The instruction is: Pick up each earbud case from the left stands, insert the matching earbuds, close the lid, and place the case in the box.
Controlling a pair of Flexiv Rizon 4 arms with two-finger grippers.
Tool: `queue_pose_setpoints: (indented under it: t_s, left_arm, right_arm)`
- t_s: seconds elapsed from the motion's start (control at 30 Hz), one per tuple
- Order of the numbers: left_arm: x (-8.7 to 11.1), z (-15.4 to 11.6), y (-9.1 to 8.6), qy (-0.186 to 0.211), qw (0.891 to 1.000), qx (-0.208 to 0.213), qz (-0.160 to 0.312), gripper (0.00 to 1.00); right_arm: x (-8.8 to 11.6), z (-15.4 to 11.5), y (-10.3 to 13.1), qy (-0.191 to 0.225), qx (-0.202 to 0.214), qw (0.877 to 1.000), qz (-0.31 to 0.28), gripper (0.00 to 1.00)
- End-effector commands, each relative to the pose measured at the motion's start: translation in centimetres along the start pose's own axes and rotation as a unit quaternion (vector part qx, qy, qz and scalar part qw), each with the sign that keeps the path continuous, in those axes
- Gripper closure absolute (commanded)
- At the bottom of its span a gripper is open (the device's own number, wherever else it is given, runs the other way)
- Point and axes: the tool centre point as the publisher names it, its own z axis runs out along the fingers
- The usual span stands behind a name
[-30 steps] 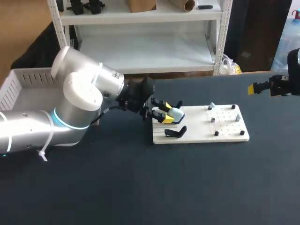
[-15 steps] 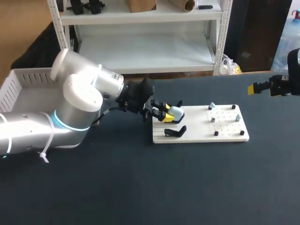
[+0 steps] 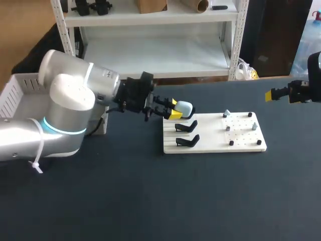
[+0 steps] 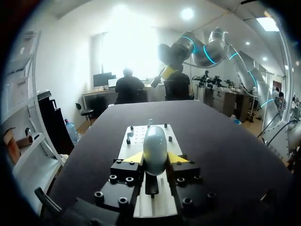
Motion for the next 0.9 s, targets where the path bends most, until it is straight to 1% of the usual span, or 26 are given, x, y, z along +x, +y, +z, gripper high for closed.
queue_pose_setpoints:
  t_s: [0.03,0.1,0.23,0.9]
  left_arm:
    - [-2.3,-1.3,-2.6,-0.036,0.998,-0.051,0.004,1.0]
    - [-3.9,-1.3,-2.8,-0.059,0.996,-0.062,-0.005,1.0]
    - [-6.0,-1.7,-2.8,-0.078,0.995,-0.059,-0.023,1.0]
    - [-6.0,-1.7,-2.8,-0.078,0.995,-0.059,-0.023,1.0]
  right_arm:
    - [0.0,0.0,-0.1,0.0,-0.001,1.0,0.0,0.0]
    - [0.0,0.0,-0.1,0.0,-0.001,1.0,0.0,0.0]
    - [0.0,0.0,-0.1,0.0,-0.001,1.0,0.0,0.0]
    - [0.0,0.0,-0.1,0.0,-0.001,1.0,0.0,0.0]
